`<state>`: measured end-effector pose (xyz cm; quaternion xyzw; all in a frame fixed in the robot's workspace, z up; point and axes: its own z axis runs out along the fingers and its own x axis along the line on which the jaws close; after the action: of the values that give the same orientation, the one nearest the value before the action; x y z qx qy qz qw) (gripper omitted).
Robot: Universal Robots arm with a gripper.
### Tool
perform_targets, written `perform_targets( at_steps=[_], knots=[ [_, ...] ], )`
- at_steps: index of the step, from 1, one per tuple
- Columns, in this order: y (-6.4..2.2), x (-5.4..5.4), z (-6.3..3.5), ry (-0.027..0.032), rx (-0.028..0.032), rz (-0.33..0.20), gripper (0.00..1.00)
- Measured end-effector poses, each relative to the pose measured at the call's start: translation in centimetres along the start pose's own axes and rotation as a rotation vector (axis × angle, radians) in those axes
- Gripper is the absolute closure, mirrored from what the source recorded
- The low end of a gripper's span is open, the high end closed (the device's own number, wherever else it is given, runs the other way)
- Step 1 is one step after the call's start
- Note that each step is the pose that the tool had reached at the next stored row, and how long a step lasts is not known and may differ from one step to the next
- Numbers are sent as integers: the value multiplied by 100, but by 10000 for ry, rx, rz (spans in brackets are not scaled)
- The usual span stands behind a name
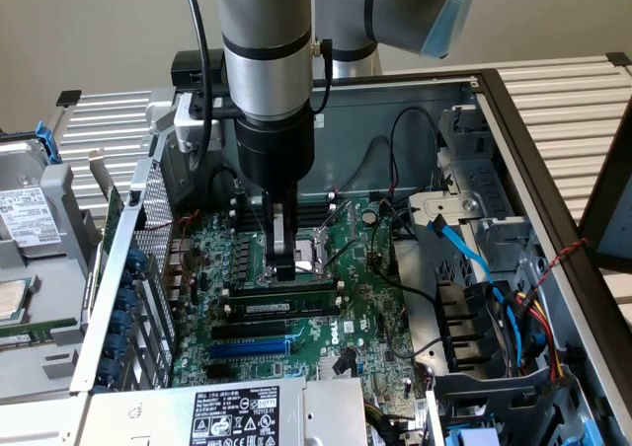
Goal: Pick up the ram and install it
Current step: 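Press down the ram until it locks into place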
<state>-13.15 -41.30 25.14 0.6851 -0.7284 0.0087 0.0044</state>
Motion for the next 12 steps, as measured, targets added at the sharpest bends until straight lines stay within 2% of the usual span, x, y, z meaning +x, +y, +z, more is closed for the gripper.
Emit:
perform_targets(
  at_steps=[2,5,12],
  knots=[
    [0,0,0,-2,1,232,90],
    [0,0,1,-3,47,646,90],
    [0,0,0,2,72,1454,90]
  ],
)
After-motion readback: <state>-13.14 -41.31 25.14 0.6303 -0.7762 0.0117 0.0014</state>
